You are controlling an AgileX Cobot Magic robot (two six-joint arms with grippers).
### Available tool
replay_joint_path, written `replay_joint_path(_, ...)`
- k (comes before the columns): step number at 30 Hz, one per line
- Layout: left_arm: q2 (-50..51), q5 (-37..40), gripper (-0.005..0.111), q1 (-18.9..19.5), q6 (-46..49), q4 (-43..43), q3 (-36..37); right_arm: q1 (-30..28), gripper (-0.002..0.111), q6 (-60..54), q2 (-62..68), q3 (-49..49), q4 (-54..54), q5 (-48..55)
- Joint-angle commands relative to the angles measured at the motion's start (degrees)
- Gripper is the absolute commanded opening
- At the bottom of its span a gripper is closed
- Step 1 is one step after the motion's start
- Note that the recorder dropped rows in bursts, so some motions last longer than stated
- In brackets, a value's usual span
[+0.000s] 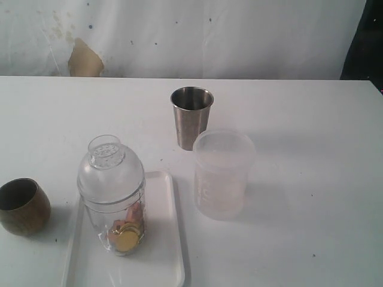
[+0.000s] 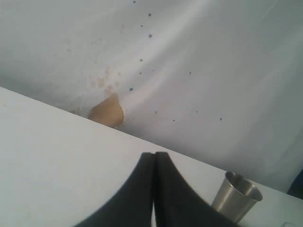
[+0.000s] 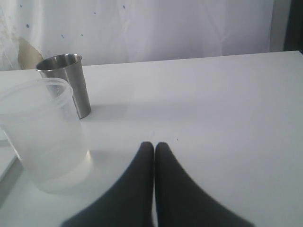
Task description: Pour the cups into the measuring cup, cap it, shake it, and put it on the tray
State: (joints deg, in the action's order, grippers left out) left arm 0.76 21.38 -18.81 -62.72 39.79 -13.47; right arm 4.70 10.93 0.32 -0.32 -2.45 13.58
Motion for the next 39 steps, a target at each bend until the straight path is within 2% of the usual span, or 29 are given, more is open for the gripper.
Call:
replay_joint_path(1, -0.2, 0.61, 0.0, 0.17, -0.07, -2.14, 0.15, 0.39, 0.0, 0.19, -0.32, 0.32, -0.14, 0.11)
replay_joint_path(2, -0.2, 1.42, 0.0, 0.17, 0.82, -4.82, 0.15, 0.39, 0.0, 0.19, -0.32, 0.32, -0.14, 0.11)
replay_joint_path(4, -0.2, 2.69, 0.0, 0.42, 9.4, -8.9, 0.56, 0.39, 0.0, 0.19, -0.32, 0.32, -0.14, 0.11)
replay_joint_path(8, -0.2, 1.56, 0.0, 0.8, 35.89, -21.89, 3.14, 0.39, 0.0, 0.19, -0.32, 0.32, -0.14, 0.11)
replay_joint_path(9, -0.2, -0.08, 0.0, 1.37, 41.19, -25.09, 4.28, 0.39, 0.0, 0.19, -0.32, 0.32, -0.14, 0.11)
replay_joint_path(12, -0.24, -7.46, 0.0, 4.38, 48.96, -31.54, 8.05, 0.39, 0.0, 0.19, -0.32, 0.32, -0.14, 0.11)
replay_joint_path(15, -0.24, -10.34, 0.0, 8.05, 50.21, -35.12, 11.39, 0.39, 0.0, 0.19, -0.32, 0.32, -0.14, 0.11)
replay_joint_path(18, -0.76, -8.73, 0.0, 10.22, 50.21, -35.87, 13.47, 0.39, 0.0, 0.19, -0.32, 0.32, -0.14, 0.11)
replay_joint_path(39, -0.76, -7.77, 0.0, 10.31, 51.2, -35.96, 13.47, 0.39, 0.0, 0.19, -0.32, 0.32, -0.14, 0.11)
